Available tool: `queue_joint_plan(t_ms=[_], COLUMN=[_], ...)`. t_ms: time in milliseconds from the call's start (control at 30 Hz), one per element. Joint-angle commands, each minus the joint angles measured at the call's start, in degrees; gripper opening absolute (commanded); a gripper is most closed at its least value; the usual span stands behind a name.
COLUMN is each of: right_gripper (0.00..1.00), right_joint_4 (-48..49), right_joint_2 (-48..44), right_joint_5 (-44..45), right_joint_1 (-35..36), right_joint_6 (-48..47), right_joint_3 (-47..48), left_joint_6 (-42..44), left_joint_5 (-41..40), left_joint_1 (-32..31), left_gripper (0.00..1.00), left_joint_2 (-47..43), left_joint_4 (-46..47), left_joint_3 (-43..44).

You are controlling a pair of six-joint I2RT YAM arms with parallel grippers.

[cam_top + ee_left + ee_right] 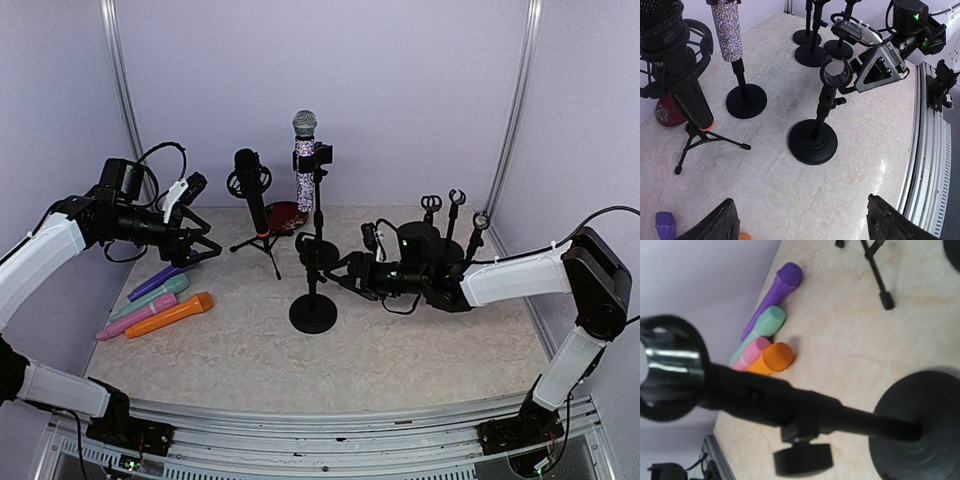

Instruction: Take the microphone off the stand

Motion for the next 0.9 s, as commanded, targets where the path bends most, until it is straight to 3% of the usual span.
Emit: queue_joint_plan(t_ms=[0, 300, 533, 733, 867], right_gripper=[0.71, 0.78, 0.71, 0.50, 0.23], right_joint_4=[0.75, -8.52, -14.35, -15.84, -17.73], right_joint_2=[-0.48, -3.59, 3.64, 8.26, 9.06], right_joint_5=[-1.15, 20.55, 30.42, 32.22, 34.89], right_joint_1=[0.72, 8.58, 12.15, 12.33, 12.20], right_joint_6=[-1.51, -30.07, -39.08, -41.82, -44.26], right_joint_3=[2.56, 5.98, 16.47, 20.44, 21.03], left_joint_6=[0.18, 0.66, 0.24, 0.99, 1.44], left_joint_5=[0.85, 1.15, 1.03, 0.52, 0.55], left_joint_1=[0.41, 0.45, 0.41, 0.44, 0.38], left_gripper=[0.86, 0.86, 0.86, 0.86, 0.86], left_joint_2=[-1.24, -1.11, -0.76, -0.63, -0.43], left_joint_4=[-0.89, -1.07, -1.22, -1.96, -2.30], left_joint_3=[1.18, 1.43, 2.53, 3.41, 3.69])
